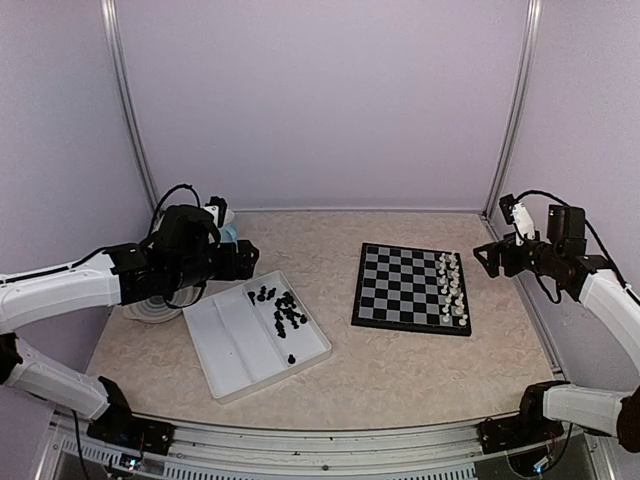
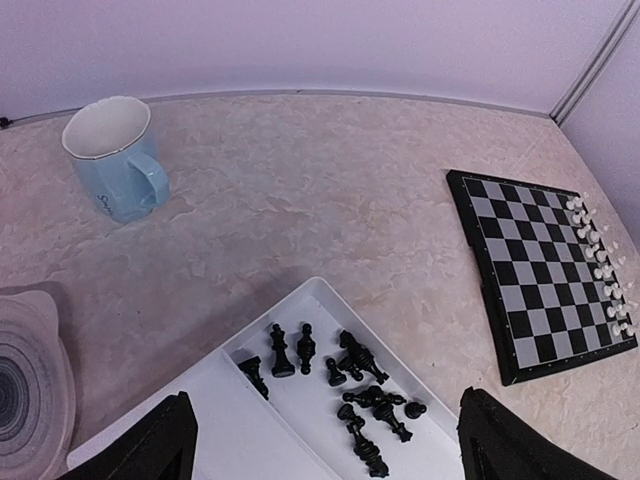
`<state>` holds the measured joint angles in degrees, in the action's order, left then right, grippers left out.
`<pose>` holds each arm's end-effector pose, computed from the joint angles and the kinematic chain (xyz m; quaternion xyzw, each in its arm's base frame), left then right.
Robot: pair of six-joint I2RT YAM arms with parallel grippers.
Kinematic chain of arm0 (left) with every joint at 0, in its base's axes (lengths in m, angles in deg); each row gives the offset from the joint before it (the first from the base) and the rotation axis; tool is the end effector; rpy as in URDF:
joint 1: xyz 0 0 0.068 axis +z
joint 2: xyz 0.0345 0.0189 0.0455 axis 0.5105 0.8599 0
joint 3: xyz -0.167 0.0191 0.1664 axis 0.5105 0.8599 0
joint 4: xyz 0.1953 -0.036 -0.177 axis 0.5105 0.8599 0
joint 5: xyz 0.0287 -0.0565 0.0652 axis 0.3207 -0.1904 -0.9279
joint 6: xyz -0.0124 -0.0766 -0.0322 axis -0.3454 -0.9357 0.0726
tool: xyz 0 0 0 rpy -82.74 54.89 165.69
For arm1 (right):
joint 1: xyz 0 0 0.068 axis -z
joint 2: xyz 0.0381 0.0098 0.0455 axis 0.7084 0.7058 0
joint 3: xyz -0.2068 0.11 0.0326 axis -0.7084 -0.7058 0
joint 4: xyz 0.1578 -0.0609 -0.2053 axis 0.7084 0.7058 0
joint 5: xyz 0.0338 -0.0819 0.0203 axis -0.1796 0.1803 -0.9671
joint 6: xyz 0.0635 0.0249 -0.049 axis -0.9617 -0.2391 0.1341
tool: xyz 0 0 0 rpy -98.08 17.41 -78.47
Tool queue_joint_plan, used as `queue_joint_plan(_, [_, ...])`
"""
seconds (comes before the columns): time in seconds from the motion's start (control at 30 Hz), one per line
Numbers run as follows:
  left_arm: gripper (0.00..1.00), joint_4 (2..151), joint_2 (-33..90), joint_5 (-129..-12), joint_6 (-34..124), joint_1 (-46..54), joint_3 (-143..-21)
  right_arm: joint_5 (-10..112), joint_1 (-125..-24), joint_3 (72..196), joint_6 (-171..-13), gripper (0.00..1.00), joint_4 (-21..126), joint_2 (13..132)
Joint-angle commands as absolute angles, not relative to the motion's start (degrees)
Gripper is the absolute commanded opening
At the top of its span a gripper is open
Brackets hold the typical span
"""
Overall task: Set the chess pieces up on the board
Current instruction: Move the chessboard to the center of the board.
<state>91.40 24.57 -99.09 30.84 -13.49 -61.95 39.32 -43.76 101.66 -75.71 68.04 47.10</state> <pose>0.2518 -0.2092 0.2251 0.0551 0.8639 -0.1457 0.4790 0.2753 0.0174 0.2386 -0.1430 0.8386 0.0932 0.5173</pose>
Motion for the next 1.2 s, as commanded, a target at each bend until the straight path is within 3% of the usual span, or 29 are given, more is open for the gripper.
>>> queue_joint_plan(0.0, [0.89, 92.17, 25.22, -98.11, 26.59, -13.48, -62.54, 31.07, -42.99, 102.85, -70.18, 0.99, 68.16, 46.59])
queue_joint_plan(0.1, [0.84, 91.87, 25.97, -93.68, 24.81, -13.42, -63.14, 21.19, -43.54, 103.28, -60.85, 0.99, 71.62, 47.14])
queue_joint_plan(0.27, [0.79, 88.80, 30.87, -85.72, 25.31, -14.48, -68.76, 24.07, -47.58, 106.87, -59.50, 0.94, 73.13, 52.94])
queue_joint_plan(0.53, [0.88, 87.45, 52.50, -81.52, 27.27, -18.02, -87.30, 34.56, -47.87, 112.35, -66.06, 0.90, 68.03, 65.68])
queue_joint_plan(0.77, [0.89, 86.33, 70.99, -77.98, 23.39, -20.60, -100.89, 30.90, -41.88, 120.30, -73.44, 0.88, 68.24, 77.97])
queue_joint_plan(0.9, [0.91, 84.42, 76.57, -76.15, 19.10, -20.90, -103.97, 31.65, -40.35, 124.06, -75.64, 0.87, 68.80, 84.65])
queue_joint_plan(0.97, [0.99, 83.95, 78.75, -75.36, 17.12, -20.82, -105.16, 31.48, -39.43, 125.88, -76.57, 0.88, 68.77, 87.84])
queue_joint_plan(1.17, [0.99, 84.23, 83.97, -73.51, 12.90, -19.60, -109.30, 29.91, -37.50, 132.11, -79.25, 0.88, 68.86, 96.97])
